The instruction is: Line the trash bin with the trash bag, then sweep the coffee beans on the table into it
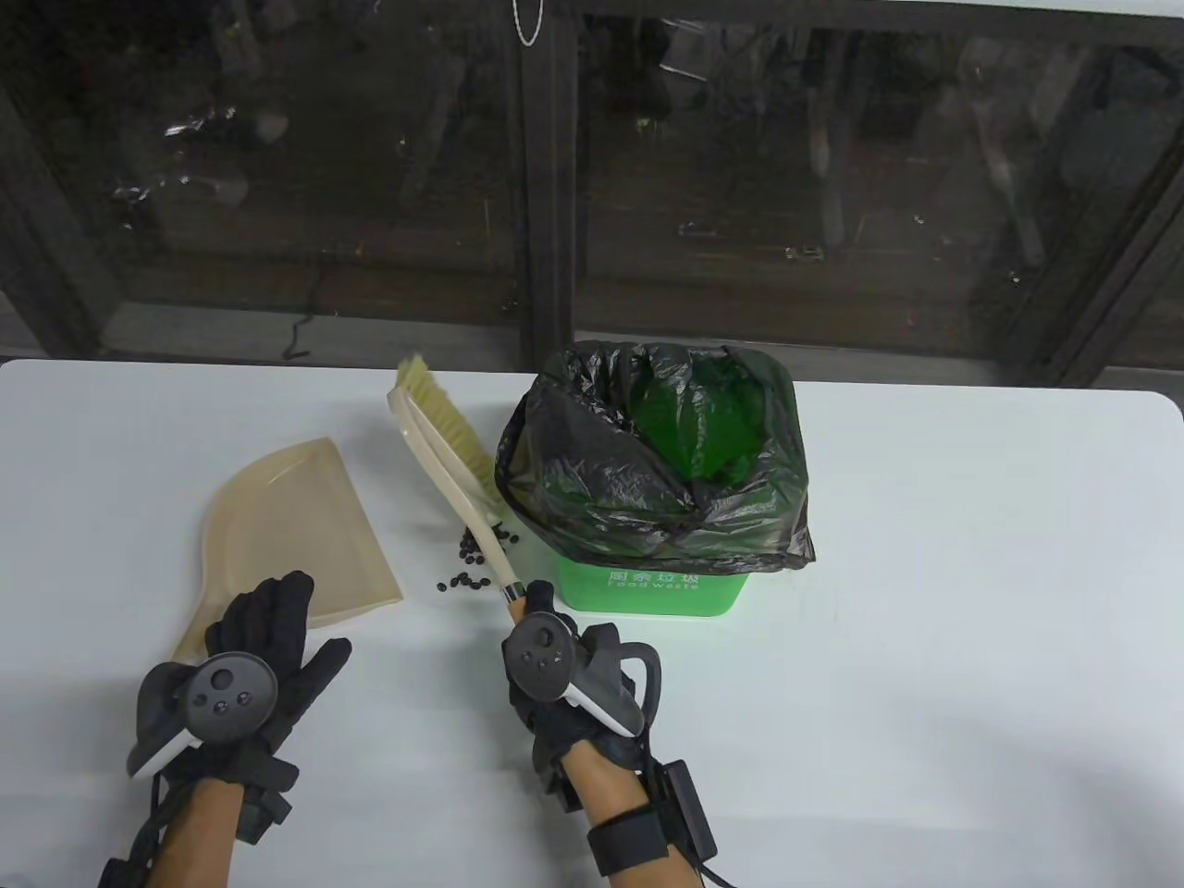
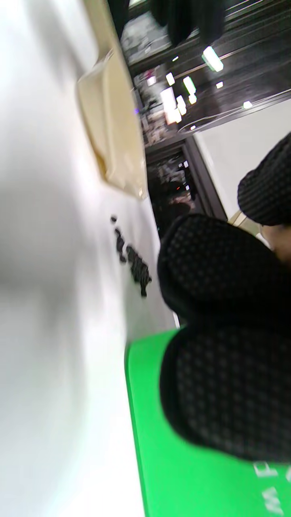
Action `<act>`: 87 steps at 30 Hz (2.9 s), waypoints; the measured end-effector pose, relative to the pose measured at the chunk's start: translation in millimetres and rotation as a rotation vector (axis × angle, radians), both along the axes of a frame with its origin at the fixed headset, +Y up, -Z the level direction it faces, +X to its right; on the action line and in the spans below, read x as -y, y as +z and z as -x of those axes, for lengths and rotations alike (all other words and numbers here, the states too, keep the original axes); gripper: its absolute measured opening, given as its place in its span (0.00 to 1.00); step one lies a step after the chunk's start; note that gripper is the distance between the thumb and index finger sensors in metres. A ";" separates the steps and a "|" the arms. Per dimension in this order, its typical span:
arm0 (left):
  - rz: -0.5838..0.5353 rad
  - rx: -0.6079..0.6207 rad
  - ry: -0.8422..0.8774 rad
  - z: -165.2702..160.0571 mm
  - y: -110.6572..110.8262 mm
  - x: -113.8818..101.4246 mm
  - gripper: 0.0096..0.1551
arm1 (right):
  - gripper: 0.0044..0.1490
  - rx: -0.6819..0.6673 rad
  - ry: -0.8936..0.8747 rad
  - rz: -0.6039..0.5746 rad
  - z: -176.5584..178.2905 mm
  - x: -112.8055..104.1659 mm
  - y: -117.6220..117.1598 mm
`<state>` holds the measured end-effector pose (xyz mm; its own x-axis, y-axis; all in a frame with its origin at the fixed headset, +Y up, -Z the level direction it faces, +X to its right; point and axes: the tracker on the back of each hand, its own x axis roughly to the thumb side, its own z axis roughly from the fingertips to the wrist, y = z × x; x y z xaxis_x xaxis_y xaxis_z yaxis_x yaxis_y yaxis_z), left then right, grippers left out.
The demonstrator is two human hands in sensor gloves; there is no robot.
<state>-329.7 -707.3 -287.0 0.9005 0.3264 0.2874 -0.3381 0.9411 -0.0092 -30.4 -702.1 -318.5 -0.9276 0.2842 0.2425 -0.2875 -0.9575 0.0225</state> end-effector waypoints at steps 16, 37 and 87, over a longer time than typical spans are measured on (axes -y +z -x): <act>0.072 -0.022 -0.056 1.5 -3.3 12.4 0.46 | 0.41 -0.060 0.162 0.172 1.0 17.1 -6.6; 0.083 -0.102 -0.081 12.7 -3.8 16.7 0.46 | 0.42 -0.289 0.068 0.281 -6.6 -52.9 26.6; 0.024 -0.142 -0.155 18.1 -4.1 8.2 0.49 | 0.42 -0.164 0.000 0.087 -15.7 -32.6 13.5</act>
<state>-347.8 -715.4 -291.1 0.9714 0.1861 0.1476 -0.1889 0.9820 0.0052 -14.7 -669.5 -304.9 -0.8776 0.3102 0.3655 -0.2727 -0.9501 0.1514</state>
